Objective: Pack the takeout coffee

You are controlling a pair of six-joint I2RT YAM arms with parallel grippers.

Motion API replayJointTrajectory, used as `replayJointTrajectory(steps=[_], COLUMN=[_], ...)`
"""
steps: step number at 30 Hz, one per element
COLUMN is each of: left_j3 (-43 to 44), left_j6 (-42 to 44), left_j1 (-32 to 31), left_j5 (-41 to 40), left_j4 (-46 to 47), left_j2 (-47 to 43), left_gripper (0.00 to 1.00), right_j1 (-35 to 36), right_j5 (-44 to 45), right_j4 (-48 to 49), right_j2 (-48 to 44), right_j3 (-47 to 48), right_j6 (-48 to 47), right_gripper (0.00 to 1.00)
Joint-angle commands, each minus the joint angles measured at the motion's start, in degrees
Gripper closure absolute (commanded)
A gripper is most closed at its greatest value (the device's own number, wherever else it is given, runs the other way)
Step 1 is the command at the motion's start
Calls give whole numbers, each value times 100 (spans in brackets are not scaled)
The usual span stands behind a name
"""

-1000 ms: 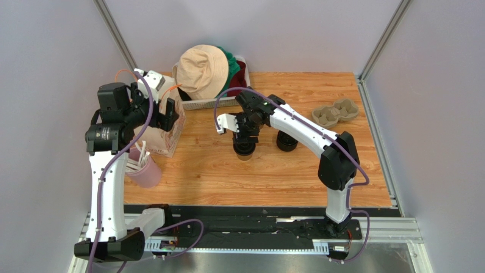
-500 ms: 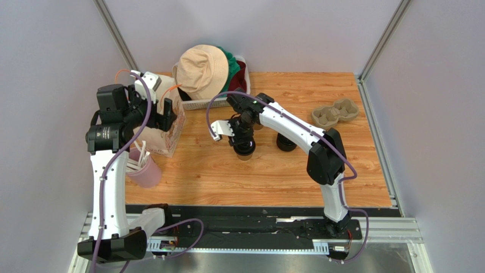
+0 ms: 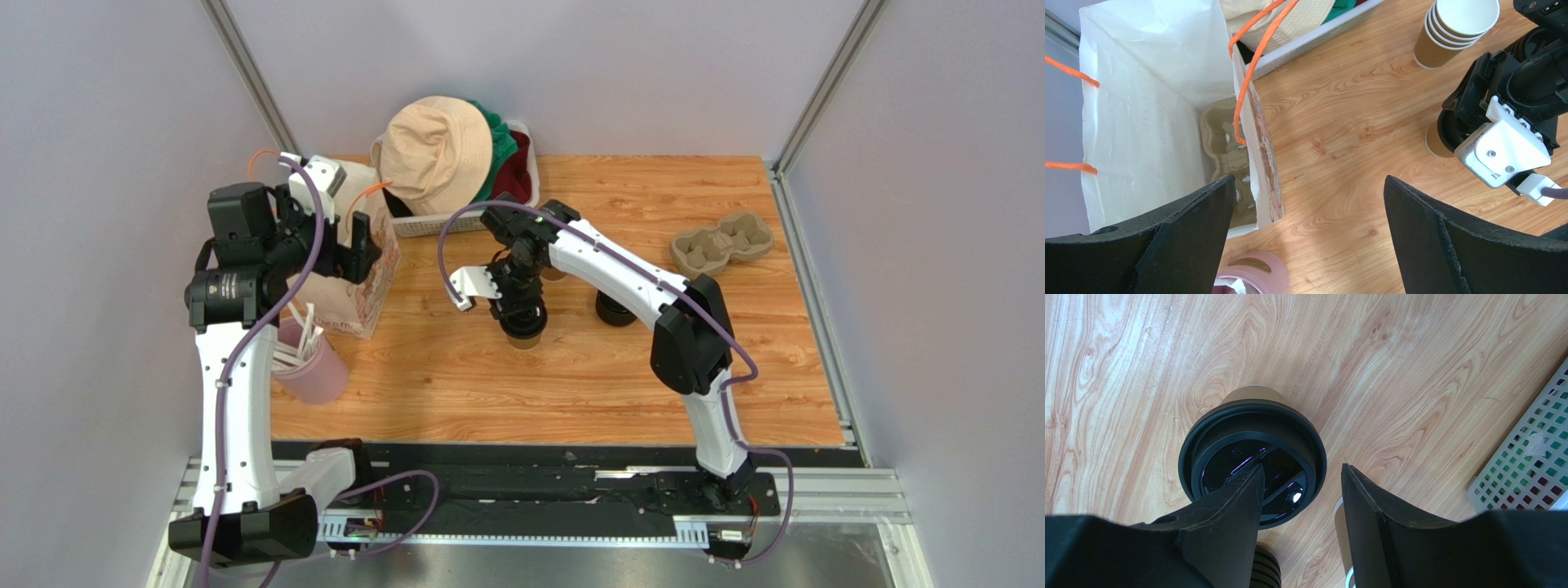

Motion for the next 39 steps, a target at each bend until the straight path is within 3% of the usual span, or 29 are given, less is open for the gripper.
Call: replayJointTrajectory(steps=[1, 9, 15, 17, 26, 31, 39], left_j3=[-5, -58, -75, -84, -102, -119, -137], left_j6=[-115, -141, -159, -159, -177, -185, -194], left_j1=[71, 115, 141, 150, 150, 150, 159], left_j5=[118, 145, 154, 171, 224, 250, 286], left_j4=[196, 223, 240, 249, 275, 284, 302], left_j2=[-92, -118, -136, -127, -110, -110, -127], left_gripper=[1, 1, 1, 1, 1, 1, 1], right_j1=[72, 89, 98, 107, 72, -25, -51], right_j5=[-98, -107, 7, 86, 473, 587, 921], right_j4=[-133, -546, -652, -643, -749, -600, -345], right_j2=[84, 199, 348, 374, 313, 269, 24], right_j3=[239, 414, 599, 626, 555, 564, 433], right_j6=[-193, -334, -185, -80, 825, 1537, 3397], right_gripper=[47, 57, 76, 77, 84, 95, 100])
